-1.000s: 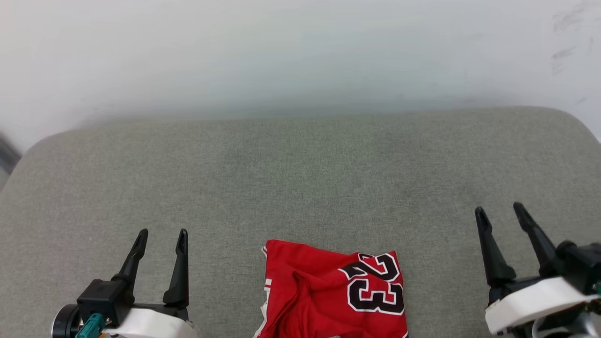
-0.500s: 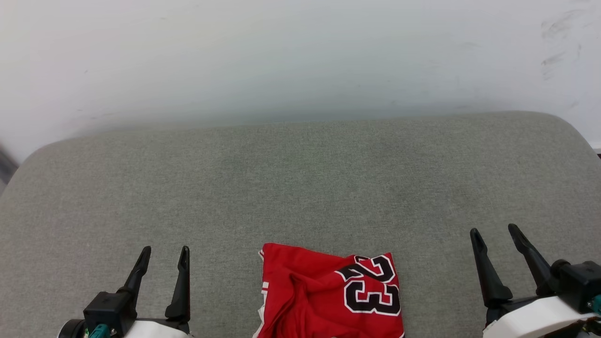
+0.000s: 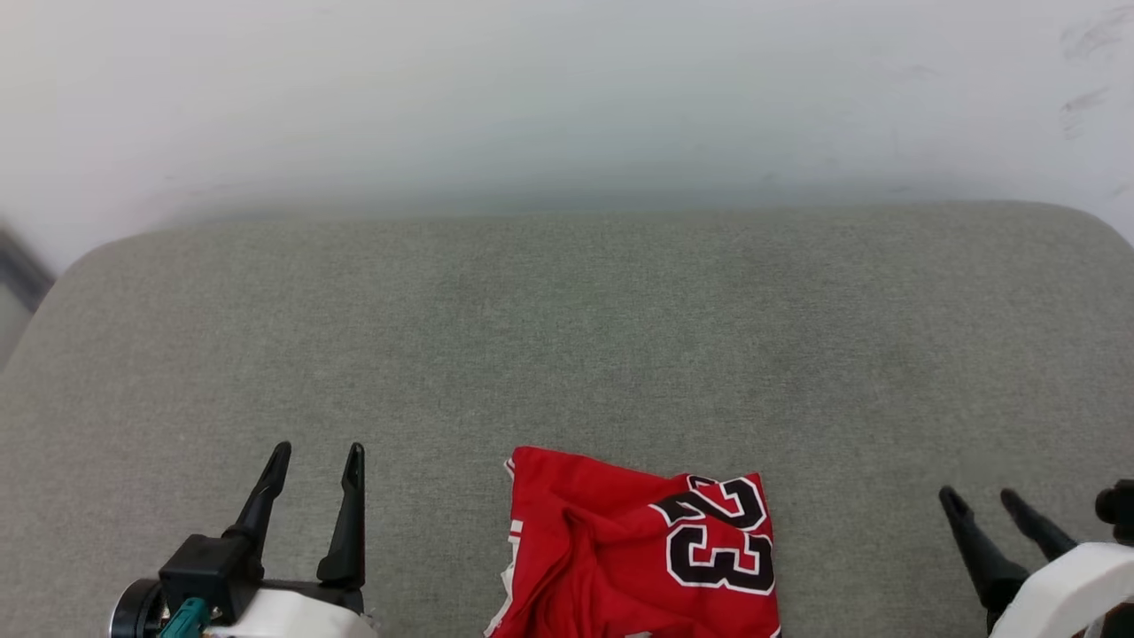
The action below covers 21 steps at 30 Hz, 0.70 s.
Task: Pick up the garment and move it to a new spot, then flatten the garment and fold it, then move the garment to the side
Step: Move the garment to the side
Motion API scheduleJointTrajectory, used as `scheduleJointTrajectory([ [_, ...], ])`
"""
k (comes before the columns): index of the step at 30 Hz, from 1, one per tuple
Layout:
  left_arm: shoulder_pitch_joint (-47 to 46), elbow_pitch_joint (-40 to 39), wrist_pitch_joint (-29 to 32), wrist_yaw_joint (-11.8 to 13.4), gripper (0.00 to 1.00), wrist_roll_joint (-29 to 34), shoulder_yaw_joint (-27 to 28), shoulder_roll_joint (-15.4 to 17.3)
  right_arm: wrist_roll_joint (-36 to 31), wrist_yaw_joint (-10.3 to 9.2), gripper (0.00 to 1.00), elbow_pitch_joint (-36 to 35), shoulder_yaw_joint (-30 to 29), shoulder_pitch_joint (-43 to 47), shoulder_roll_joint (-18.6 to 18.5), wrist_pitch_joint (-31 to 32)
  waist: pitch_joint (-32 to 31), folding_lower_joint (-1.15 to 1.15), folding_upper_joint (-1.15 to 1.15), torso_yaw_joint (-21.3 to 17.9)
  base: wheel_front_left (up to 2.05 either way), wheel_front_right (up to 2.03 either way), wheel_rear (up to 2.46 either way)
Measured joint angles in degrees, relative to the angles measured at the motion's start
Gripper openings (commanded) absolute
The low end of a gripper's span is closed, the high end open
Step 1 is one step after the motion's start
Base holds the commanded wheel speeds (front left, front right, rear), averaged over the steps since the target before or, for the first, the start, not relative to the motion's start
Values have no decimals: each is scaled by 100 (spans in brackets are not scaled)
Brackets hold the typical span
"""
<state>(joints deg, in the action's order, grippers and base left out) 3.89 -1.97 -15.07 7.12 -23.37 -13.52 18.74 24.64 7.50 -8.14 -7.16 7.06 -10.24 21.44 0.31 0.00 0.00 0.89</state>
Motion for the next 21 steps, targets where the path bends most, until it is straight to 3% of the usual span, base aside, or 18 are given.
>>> scheduleJointTrajectory([
  [5, -179, -58, 0, -125, 100, 96, 36, -68, 612, 0, 100, 263, 245, 9, -229, 1282, 210, 0, 0, 165, 0, 0, 0],
  [10, -375, -53, 0, -263, 100, 170, 94, -145, 1062, 0, 100, 366, 667, -100, -122, 1919, 483, 0, 0, 355, 0, 0, 0],
  [16, -576, -7, 0, -422, 100, 257, 171, -263, 1410, 0, 100, 595, 1179, -554, -57, 2043, 845, 0, 0, 544, 0, 0, 0],
  [21, -700, 21, 0, -565, 100, 338, 282, -313, 1601, 0, 100, 1177, 1421, -986, -80, 1987, 1135, 1, 0, 632, 0, 0, 0],
])
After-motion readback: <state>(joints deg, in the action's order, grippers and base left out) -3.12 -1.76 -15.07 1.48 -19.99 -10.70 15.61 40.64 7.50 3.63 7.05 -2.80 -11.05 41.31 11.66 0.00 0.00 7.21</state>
